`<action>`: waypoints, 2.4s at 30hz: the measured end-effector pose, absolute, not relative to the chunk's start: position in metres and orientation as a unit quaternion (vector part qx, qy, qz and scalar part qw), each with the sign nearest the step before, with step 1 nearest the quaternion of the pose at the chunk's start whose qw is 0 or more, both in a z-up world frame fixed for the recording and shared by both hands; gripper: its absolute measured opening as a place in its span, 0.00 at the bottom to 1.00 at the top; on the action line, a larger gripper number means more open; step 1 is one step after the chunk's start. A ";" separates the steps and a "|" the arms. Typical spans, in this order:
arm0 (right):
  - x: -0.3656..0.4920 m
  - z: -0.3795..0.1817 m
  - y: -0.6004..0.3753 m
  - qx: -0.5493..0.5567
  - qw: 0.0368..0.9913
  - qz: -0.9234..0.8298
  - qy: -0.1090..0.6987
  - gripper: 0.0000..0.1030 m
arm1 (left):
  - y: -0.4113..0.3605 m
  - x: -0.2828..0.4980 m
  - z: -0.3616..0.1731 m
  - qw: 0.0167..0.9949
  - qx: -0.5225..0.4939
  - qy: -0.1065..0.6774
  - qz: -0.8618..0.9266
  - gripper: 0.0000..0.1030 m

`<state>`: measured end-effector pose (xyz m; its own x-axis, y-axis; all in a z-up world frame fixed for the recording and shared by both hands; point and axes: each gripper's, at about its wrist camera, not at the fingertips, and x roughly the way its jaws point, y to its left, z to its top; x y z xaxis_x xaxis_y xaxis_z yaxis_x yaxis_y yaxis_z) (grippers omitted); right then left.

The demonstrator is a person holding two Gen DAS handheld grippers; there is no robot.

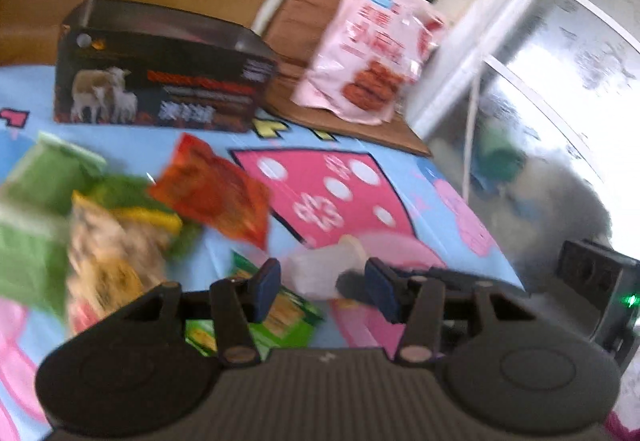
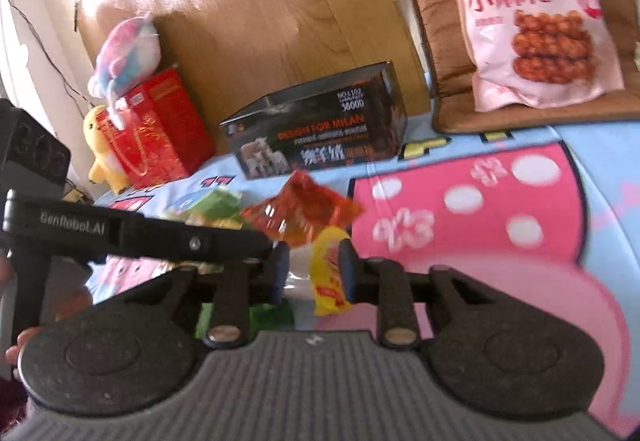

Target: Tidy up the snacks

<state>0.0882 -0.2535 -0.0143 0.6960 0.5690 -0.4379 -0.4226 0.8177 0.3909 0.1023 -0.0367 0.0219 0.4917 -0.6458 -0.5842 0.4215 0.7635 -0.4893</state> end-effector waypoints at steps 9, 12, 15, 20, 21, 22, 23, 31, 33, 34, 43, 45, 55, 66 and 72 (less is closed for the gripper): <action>0.038 -0.014 -0.241 0.053 0.928 0.250 0.271 0.26 | -0.049 0.084 0.033 0.869 -0.111 0.378 -0.298 0.58; 0.038 -0.014 -0.239 0.022 0.933 0.239 0.268 0.31 | -0.046 0.100 0.035 0.869 -0.118 0.385 -0.289 0.59; 0.048 -0.013 -0.239 0.014 0.935 0.237 0.264 0.45 | -0.045 0.117 0.030 0.855 -0.138 0.405 -0.293 0.63; 0.074 -0.019 -0.234 -0.007 0.928 0.246 0.281 0.47 | -0.055 0.130 0.013 0.837 -0.144 0.428 -0.310 0.55; 0.078 -0.020 -0.232 -0.007 0.927 0.247 0.284 0.48 | -0.057 0.131 0.009 0.833 -0.143 0.434 -0.312 0.50; 0.080 -0.020 -0.230 -0.009 0.926 0.251 0.283 0.46 | -0.060 0.130 0.007 0.835 -0.138 0.434 -0.308 0.49; 0.081 -0.019 -0.228 -0.012 0.925 0.254 0.282 0.44 | -0.061 0.128 0.007 0.840 -0.129 0.428 -0.307 0.49; 0.068 -0.007 -0.222 -0.022 0.943 0.240 0.228 0.40 | -0.052 0.120 0.039 0.861 -0.122 0.381 -0.315 0.47; 0.071 0.003 -0.217 -0.029 0.949 0.239 0.203 0.40 | -0.048 0.127 0.054 0.873 -0.121 0.358 -0.310 0.47; 0.076 0.009 -0.214 -0.033 0.952 0.238 0.190 0.40 | -0.045 0.132 0.061 0.877 -0.122 0.348 -0.307 0.47; 0.173 0.046 -0.178 -0.055 0.959 0.246 0.127 0.40 | -0.036 0.239 0.089 0.904 -0.131 0.327 -0.242 0.57; 0.200 0.045 -0.165 -0.061 0.962 0.232 0.129 0.41 | -0.035 0.261 0.082 0.904 -0.133 0.338 -0.226 0.66; 0.196 0.030 -0.186 0.008 0.950 0.252 0.183 0.43 | 0.038 0.220 0.066 0.890 -0.191 0.339 -0.237 0.68; 0.186 -0.008 -0.180 0.060 0.875 0.331 0.347 0.40 | 0.014 0.181 0.018 0.838 -0.221 0.431 -0.251 0.66; 0.131 -0.008 -0.211 0.018 0.900 0.299 0.317 0.41 | -0.036 0.148 0.019 0.826 -0.172 0.442 -0.305 0.65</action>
<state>0.1315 -0.2115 -0.0078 0.6205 0.5501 -0.5589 -0.5271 0.8203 0.2222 0.1477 -0.0357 0.0185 0.4234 -0.6563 -0.6245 0.3521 0.7543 -0.5541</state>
